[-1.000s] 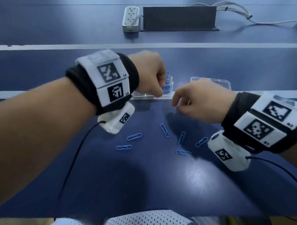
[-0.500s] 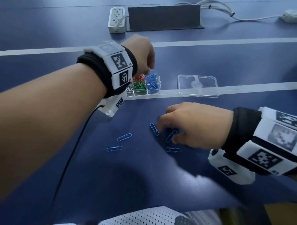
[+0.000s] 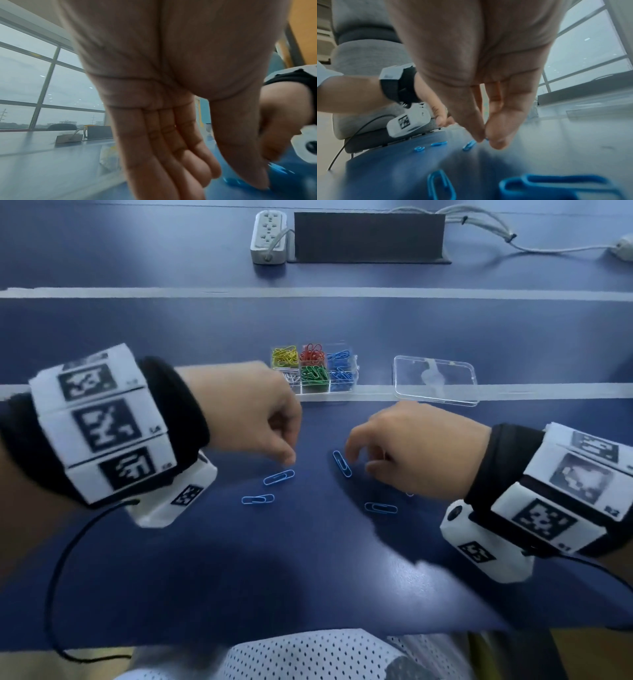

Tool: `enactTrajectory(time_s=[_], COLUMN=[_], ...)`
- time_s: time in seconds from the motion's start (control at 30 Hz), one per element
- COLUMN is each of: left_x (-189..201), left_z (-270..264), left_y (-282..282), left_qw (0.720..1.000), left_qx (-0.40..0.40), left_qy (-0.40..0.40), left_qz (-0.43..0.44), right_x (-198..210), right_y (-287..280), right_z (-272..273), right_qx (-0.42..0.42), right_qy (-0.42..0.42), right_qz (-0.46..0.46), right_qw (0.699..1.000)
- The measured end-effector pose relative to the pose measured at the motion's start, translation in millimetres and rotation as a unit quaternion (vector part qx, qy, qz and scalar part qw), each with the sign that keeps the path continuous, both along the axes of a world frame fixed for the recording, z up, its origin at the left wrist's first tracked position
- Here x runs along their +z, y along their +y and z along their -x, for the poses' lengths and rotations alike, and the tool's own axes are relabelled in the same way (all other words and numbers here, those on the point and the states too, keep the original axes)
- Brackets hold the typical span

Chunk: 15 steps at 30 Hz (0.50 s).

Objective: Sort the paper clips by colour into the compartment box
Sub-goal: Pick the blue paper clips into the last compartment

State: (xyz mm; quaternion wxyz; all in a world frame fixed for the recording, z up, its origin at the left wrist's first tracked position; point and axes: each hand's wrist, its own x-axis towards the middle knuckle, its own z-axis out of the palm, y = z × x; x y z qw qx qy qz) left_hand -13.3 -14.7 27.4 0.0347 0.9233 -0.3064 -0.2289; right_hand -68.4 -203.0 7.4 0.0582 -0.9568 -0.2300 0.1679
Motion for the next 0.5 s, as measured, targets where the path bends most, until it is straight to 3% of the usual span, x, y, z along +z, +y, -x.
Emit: enactTrajectory(time_s=[0.17, 0.5], left_x=[-14.3, -16.1], left_z=[21.5, 30.9], left_y=[2.7, 1.2], left_qw=[0.998, 0.997], left_qx=[0.003, -0.033], left_qy=[-0.023, -0.057], left_qz=[-0.053, -0.032], right_x=[1.2, -3.3], right_y=[18.0, 35.9], right_z=[-6.4, -9.9], right_qx=[-0.043, -0.005], right_qy=[-0.026, -0.033], right_qz=[-0.03, 0.021], right_qw=[0.998, 0.999])
